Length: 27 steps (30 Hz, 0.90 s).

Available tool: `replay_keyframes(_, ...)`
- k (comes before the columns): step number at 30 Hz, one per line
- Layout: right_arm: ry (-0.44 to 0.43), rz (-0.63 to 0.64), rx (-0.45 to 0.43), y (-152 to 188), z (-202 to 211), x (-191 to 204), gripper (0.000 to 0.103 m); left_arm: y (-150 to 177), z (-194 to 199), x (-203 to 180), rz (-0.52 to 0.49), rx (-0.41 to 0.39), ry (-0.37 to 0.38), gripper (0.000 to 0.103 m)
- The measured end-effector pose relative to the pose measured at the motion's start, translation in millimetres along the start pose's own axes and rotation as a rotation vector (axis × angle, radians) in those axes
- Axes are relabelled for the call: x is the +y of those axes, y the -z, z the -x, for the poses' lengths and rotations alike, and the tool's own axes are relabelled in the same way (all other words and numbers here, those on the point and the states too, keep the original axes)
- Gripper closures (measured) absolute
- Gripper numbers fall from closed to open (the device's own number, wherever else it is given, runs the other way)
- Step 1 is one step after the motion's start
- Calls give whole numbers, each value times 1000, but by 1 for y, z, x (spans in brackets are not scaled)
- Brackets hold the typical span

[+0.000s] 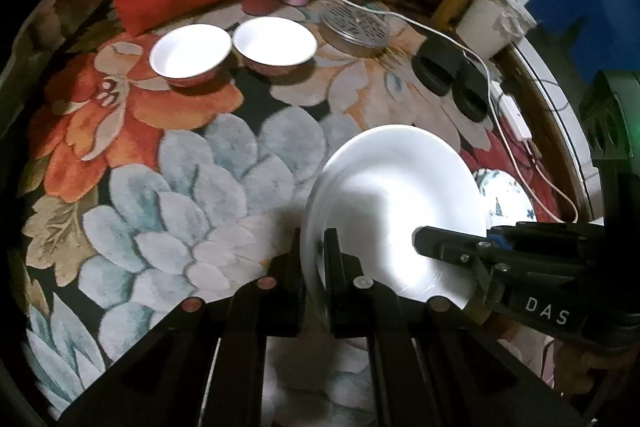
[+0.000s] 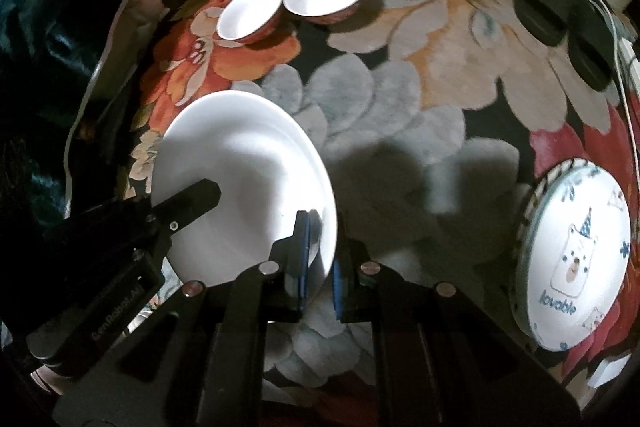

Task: Organize plates and bowls
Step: 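Lift the white bowl with both tools and carry it toward the plate stack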

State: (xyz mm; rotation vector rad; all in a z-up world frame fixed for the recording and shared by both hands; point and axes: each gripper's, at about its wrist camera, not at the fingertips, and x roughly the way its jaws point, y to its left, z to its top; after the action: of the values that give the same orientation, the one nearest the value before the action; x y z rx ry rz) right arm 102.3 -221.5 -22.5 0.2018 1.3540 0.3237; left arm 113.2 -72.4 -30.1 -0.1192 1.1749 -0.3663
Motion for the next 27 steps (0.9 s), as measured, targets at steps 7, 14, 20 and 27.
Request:
replay_keyframes(7,20,-43,13,11,5,-24,93,1,-14,-24,-25,31,30,98)
replay_keyframes(14,38,-89,2,17,17,-49,93,-3,-22,-51,-62,35,55,98)
replay_keyframes(20,58,-133,-12,22,31,-73,92,-7,-30,-77,-94,41,83,98)
replay_keyframes(27,89,-195,-31,30,49,-107,92,-13,-42,-119,-151,49,125,98)
